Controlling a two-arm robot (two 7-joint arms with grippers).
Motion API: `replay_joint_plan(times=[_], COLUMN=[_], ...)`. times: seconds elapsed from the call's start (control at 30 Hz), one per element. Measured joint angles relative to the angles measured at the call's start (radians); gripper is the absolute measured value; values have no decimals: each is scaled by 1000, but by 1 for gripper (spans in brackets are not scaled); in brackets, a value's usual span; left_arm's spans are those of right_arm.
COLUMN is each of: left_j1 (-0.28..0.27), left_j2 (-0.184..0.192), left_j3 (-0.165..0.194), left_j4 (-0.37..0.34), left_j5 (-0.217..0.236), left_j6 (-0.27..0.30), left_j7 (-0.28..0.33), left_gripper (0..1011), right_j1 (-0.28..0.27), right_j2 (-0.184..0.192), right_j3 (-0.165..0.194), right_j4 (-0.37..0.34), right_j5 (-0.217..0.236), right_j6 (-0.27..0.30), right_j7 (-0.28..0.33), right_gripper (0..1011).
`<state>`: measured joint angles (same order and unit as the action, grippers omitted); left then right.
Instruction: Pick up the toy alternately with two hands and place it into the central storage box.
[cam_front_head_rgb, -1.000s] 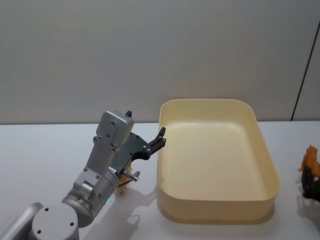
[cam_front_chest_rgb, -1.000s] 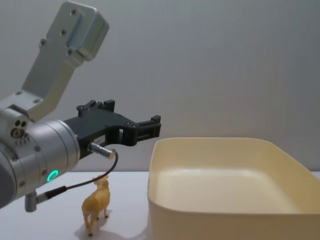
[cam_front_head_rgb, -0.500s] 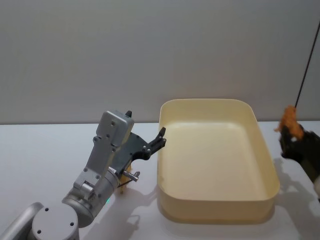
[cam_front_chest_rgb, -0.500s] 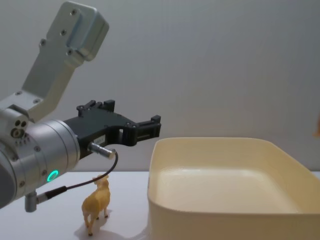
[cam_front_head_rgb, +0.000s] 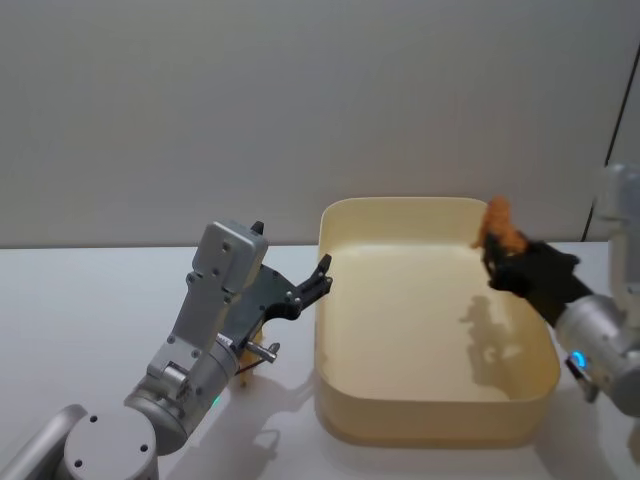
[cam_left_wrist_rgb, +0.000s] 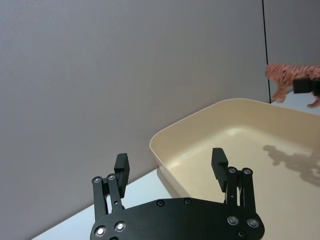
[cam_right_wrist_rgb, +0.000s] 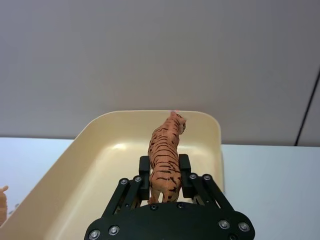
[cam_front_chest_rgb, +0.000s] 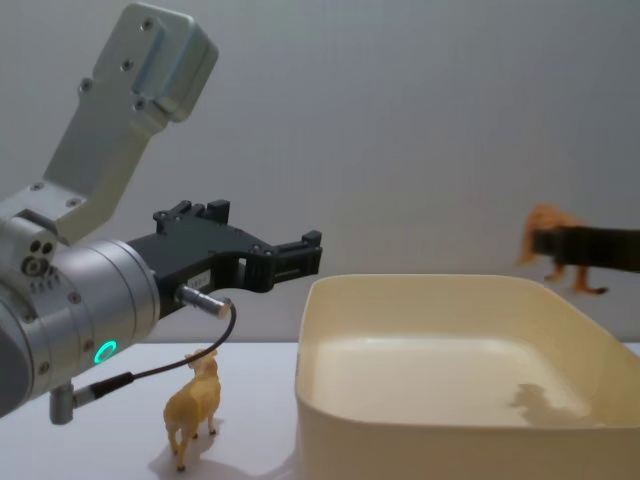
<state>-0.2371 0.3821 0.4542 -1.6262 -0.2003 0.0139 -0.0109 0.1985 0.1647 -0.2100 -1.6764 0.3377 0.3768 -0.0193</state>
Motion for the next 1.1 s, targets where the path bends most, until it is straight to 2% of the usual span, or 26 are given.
replay_joint_plan(times=[0.03,0.2,0.3,0.33,0.4,0.43,0.73,1.1], left_j1=[0,0,0,0,0,0,0,0], left_j2=[0,0,0,0,0,0,0,0], left_j3=[0,0,0,0,0,0,0,0], left_j4=[0,0,0,0,0,0,0,0], left_j5=[0,0,0,0,0,0,0,0], left_j6=[0,0,0,0,0,0,0,0], left_j7=[0,0,0,0,0,0,0,0], left_gripper=[1001,1002,1002,1002,1001,1002,1001,1001], right_j1=[9,49,65,69,74,80,83,24], right_j2=[-5,-31,-43,-45,-49,-52,-50,-2], right_j3=[-3,-18,-24,-25,-27,-29,-22,32], right_j4=[9,49,67,70,75,81,74,-12], right_j5=[-2,-16,-21,-22,-24,-26,-20,41], right_j6=[8,47,62,66,70,77,75,38], right_j7=[4,22,30,32,34,37,33,-38], right_gripper=[327,506,567,627,658,728,985,1001])
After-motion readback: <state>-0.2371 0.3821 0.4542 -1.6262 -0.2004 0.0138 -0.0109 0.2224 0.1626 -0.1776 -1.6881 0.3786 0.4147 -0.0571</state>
